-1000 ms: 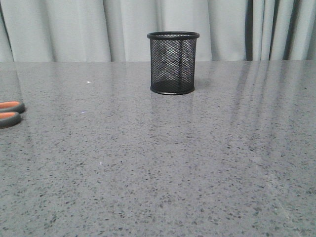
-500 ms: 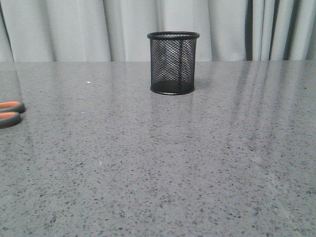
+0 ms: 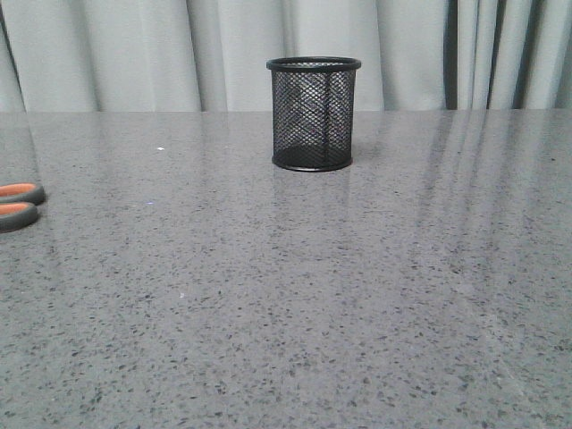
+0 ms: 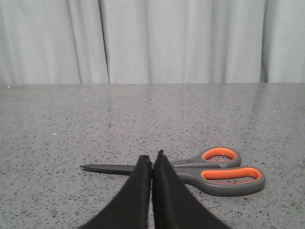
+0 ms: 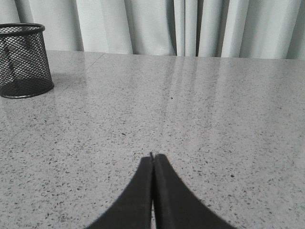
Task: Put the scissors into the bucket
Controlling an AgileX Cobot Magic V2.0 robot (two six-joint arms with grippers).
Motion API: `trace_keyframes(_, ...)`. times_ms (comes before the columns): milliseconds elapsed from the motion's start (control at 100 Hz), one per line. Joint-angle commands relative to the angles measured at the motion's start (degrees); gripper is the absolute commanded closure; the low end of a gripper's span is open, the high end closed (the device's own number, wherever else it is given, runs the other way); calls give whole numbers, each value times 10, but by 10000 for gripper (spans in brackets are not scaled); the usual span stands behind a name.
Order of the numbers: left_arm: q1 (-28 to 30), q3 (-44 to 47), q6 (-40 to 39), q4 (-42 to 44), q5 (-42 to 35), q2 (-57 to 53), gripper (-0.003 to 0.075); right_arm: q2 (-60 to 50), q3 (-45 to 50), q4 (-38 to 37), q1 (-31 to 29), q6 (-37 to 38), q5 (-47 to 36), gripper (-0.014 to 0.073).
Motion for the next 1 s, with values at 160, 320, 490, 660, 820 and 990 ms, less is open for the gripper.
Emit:
trace_keyframes(160, 0, 16, -6, -36, -45, -14, 741, -14, 9, 33, -4, -2, -67, 659)
trace_keyframes(320, 0, 16, -6, -137, -45, -14, 741, -14, 9, 127, -4, -2, -103, 659)
trace_keyframes(490, 0, 15, -6, -289, -50, -14, 741, -14, 9, 259, -4, -2, -126, 659)
trace_keyframes(660, 0, 9, -6, -409, -50, -14, 741, -14, 4, 377, -4, -2, -127, 658)
trace_keyframes(820, 0, -35, -3, -417, -49, -14, 741, -14, -40, 381, -4, -3, -101, 657)
trace_keyframes(990, 0, -133, -2, -324, 6, 5, 741, 20, -115, 325, -4, -4, 5, 643)
